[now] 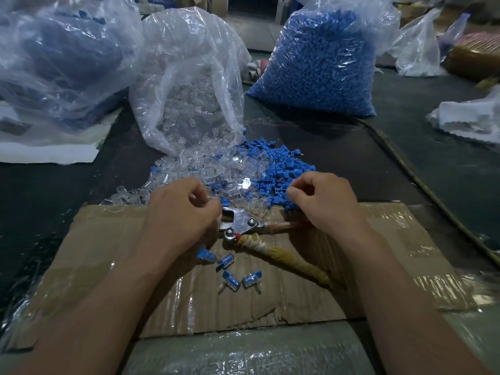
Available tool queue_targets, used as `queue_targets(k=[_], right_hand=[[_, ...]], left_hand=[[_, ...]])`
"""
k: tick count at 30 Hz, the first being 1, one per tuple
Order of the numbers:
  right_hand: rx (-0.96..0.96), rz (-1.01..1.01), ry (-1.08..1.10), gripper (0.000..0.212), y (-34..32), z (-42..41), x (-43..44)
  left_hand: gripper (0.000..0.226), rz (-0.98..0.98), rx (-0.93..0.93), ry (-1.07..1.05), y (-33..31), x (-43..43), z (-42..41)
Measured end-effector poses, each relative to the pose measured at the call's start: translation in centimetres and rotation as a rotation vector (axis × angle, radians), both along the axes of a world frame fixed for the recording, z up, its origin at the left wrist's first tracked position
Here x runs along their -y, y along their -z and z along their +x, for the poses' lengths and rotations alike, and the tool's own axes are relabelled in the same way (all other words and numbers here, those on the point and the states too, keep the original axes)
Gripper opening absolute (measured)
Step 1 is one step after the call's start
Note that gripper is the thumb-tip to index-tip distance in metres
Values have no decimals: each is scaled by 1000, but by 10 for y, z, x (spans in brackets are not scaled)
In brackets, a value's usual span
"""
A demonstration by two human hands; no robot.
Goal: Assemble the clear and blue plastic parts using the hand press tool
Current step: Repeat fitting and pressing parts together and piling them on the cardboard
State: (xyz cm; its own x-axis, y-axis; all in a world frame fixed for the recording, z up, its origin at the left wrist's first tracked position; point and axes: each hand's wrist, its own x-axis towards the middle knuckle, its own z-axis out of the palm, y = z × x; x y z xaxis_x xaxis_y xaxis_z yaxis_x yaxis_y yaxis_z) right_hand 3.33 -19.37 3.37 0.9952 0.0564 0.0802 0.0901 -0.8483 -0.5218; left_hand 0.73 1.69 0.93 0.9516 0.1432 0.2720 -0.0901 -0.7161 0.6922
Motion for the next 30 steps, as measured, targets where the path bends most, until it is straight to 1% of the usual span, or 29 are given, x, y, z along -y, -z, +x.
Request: queue_targets(k=[2, 4, 5, 7, 8, 10, 13, 20, 22, 24, 26, 30], right_hand=[[-69, -16, -23, 5, -1, 1, 3], [-126, -56, -58, 14, -1, 0, 3], [-138, -78, -65, 19, -1, 0, 3], [-138, -108, -65, 25, 0, 0, 0], [-132, -119, -63, 27, 0, 0, -1], [-113, -145, -64, 26, 2, 1, -2], [-82, -156, -70, 24, 4, 1, -2], [-65, -124, -123, 24, 2, 0, -3], [-77, -132, -130, 29, 2, 0, -3], [-101, -138, -131, 31, 2, 0, -4], [-113, -138, -133, 30, 2, 1, -4], [-116, -81, -129, 23, 2, 1, -3]], left_hand=[[18, -79, 14, -28, -2, 0, -2], [16, -167, 9, -14, -4, 0, -3], [19, -223, -3, 4, -6, 0, -4], [30, -336, -39, 47, -9, 0, -5], [30, -409, -67, 71, -9, 1, -6], [18, -587, -141, 100, -11, 3, -9], [23, -729, -192, 108, -11, 6, -12], [15, -851, -183, 133, -13, 5, -12], [11, -880, -187, 139, -14, 5, -12], [13, -905, -202, 146, -14, 6, -13], [17, -902, -209, 149, -14, 6, -13], [14, -827, -197, 159, -16, 5, -12]])
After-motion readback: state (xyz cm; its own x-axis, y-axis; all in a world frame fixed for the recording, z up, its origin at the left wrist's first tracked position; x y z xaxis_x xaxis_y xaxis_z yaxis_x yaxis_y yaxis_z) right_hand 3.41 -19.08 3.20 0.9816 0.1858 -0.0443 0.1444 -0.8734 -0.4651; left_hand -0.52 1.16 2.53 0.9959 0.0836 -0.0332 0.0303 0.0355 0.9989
